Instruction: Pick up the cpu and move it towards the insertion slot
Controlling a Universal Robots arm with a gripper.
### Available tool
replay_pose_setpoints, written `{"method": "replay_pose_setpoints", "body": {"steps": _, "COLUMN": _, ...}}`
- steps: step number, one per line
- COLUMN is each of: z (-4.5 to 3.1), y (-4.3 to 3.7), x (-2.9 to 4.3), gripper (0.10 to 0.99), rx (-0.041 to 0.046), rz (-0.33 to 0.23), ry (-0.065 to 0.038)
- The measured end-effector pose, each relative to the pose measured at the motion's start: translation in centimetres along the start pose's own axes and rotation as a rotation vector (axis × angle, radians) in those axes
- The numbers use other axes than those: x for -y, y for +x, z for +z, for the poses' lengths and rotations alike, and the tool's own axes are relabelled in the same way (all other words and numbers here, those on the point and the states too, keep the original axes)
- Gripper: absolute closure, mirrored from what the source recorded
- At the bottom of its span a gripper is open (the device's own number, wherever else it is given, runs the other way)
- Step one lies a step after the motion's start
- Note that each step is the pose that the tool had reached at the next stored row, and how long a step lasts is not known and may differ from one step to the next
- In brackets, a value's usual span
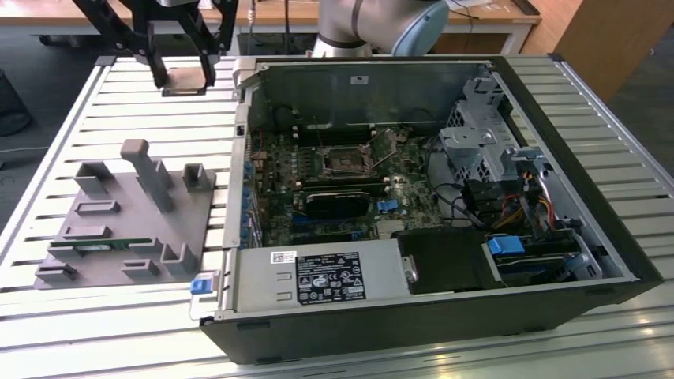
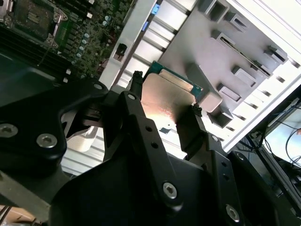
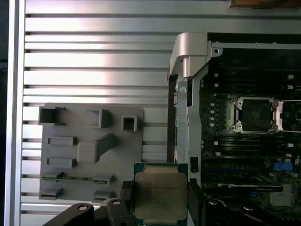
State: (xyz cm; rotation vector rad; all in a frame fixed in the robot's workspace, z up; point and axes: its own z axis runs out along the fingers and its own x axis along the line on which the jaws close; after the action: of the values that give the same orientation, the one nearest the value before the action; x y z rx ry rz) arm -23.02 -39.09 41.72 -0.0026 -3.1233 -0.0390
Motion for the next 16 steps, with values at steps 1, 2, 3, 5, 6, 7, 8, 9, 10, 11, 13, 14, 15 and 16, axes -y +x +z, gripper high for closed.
{"method": "replay_pose_setpoints", "body": {"steps": 1, "z": 0.00, "y": -0.16, "x": -0.03, "gripper": 0.545, "rx": 0.0000, "rz": 0.000, "ry": 0.000}}
{"method": "replay_pose_setpoints", "body": {"steps": 2, "z": 0.00, "y": -0.31, "x": -0.05, "gripper": 0.545, "rx": 0.0000, "rz": 0.000, "ry": 0.000}}
{"method": "replay_pose_setpoints", "body": {"steps": 3, "z": 0.00, "y": -0.45, "x": -0.08, "gripper": 0.545, "rx": 0.0000, "rz": 0.000, "ry": 0.000}}
{"method": "replay_pose_setpoints", "body": {"steps": 5, "z": -0.01, "y": -0.72, "x": -0.13, "gripper": 0.545, "rx": 0.0000, "rz": 0.000, "ry": 0.000}}
{"method": "replay_pose_setpoints", "body": {"steps": 6, "z": -0.01, "y": -0.85, "x": -0.15, "gripper": 0.545, "rx": 0.0000, "rz": 0.000, "ry": 0.000}}
{"method": "replay_pose_setpoints", "body": {"steps": 7, "z": -0.01, "y": -0.97, "x": -0.18, "gripper": 0.545, "rx": 0.0000, "rz": 0.000, "ry": 0.000}}
{"method": "replay_pose_setpoints", "body": {"steps": 8, "z": -0.01, "y": -1.11, "x": -0.21, "gripper": 0.545, "rx": 0.0000, "rz": 0.000, "ry": 0.000}}
{"method": "replay_pose_setpoints", "body": {"steps": 9, "z": -0.01, "y": -1.25, "x": -0.24, "gripper": 0.545, "rx": 0.0000, "rz": 0.000, "ry": 0.000}}
{"method": "replay_pose_setpoints", "body": {"steps": 10, "z": -0.01, "y": -1.39, "x": -0.26, "gripper": 0.545, "rx": 0.0001, "rz": 0.000, "ry": 0.000}}
{"method": "replay_pose_setpoints", "body": {"steps": 11, "z": -0.02, "y": -1.53, "x": -0.28, "gripper": 0.545, "rx": -0.0001, "rz": 0.000, "ry": 0.000}}
{"method": "replay_pose_setpoints", "body": {"steps": 13, "z": -0.02, "y": -1.81, "x": -0.34, "gripper": 0.545, "rx": 0.0000, "rz": 0.000, "ry": 0.000}}
{"method": "replay_pose_setpoints", "body": {"steps": 14, "z": -0.03, "y": -1.93, "x": -0.36, "gripper": 0.545, "rx": -0.0001, "rz": 0.000, "ry": 0.000}}
{"method": "replay_pose_setpoints", "body": {"steps": 15, "z": -0.03, "y": -2.05, "x": -0.39, "gripper": 0.545, "rx": 0.0000, "rz": 0.000, "ry": 0.000}}
{"method": "replay_pose_setpoints", "body": {"steps": 16, "z": -0.03, "y": -2.17, "x": -0.42, "gripper": 0.545, "rx": 0.0000, "rz": 0.000, "ry": 0.000}}
